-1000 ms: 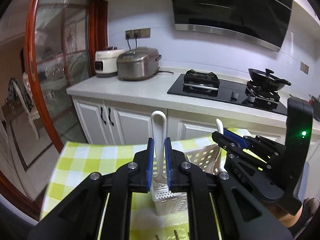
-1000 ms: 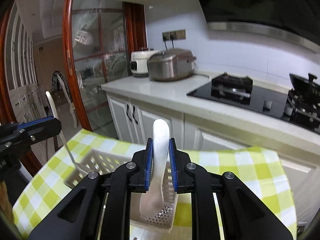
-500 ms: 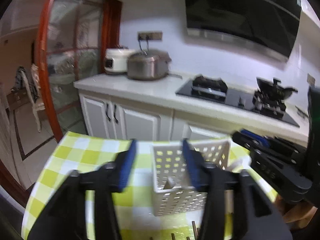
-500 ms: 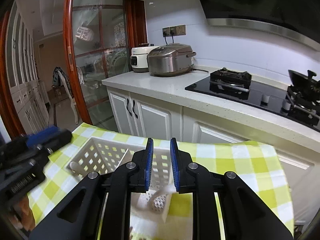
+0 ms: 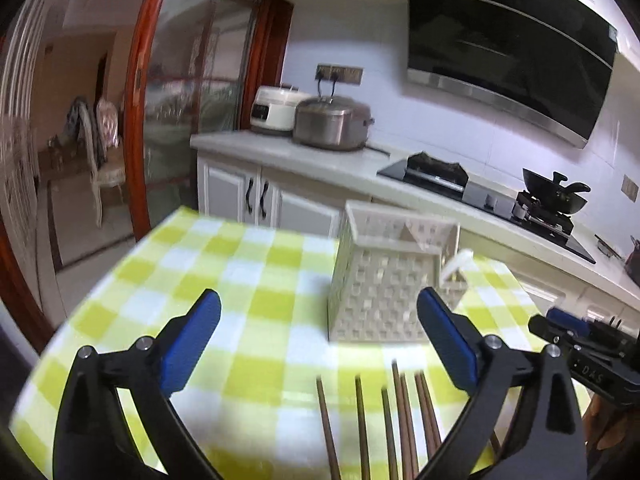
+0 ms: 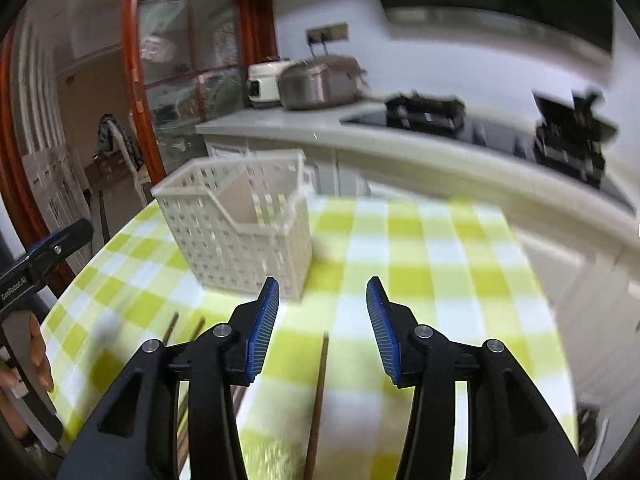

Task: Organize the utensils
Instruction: 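Lower the spoon into the white caddy and open the left tool, then lower the left tool onto a brown chopstick and close on it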

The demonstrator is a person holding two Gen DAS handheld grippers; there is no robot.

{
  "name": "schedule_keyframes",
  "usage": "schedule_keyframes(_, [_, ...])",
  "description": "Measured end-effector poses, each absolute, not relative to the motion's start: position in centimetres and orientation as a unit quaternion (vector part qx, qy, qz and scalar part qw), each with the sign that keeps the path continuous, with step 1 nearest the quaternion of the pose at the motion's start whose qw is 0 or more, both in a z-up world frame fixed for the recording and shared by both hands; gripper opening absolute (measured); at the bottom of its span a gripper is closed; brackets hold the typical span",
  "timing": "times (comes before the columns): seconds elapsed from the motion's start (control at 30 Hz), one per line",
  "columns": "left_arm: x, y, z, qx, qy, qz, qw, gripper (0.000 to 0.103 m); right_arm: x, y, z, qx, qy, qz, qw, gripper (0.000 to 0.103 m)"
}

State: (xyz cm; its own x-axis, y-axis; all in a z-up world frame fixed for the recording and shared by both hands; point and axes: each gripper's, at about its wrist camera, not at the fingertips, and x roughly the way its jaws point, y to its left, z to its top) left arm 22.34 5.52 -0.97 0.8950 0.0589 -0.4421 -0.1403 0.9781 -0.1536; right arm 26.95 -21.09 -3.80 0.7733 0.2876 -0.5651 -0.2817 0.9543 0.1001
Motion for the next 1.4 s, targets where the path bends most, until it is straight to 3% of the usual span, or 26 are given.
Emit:
schedule_keyframes(0.43, [21.2, 5.3, -6.9, -0.063, 0.311, 0.057, 0.947, 0.095, 26.9, -20.5, -11.1, -0.025, 0.393, 0.141, 0.908, 0.045])
schedule_keyframes(0.97, [21.6, 5.4, -9.4, -0.049, 0.357, 0.037, 0.932, 0.095, 29.3, -18.9, -12.6, -0.061, 0.435, 0.151, 0.886, 0.044])
schedule_keyframes(1.1, [21.5, 5.1, -9.5, -0.044, 0.358, 0.035, 0.932, 0.095, 30.1, -18.6, -12.8, -0.069, 0.441, 0.148, 0.883, 0.03])
schedule_keyframes(1.33, [21.5, 4.8, -9.8, -0.036, 0.364, 0.034, 0.93, 0.095, 30.1, -18.2, -12.8, -0.079, 0.438, 0.144, 0.884, 0.015])
schedule_keyframes(1.4, [21.7, 4.8, -10.0, -0.037, 0.369, 0.034, 0.928, 0.089, 29.7, -18.1, -12.8, -0.085, 0.436, 0.145, 0.884, 0.013])
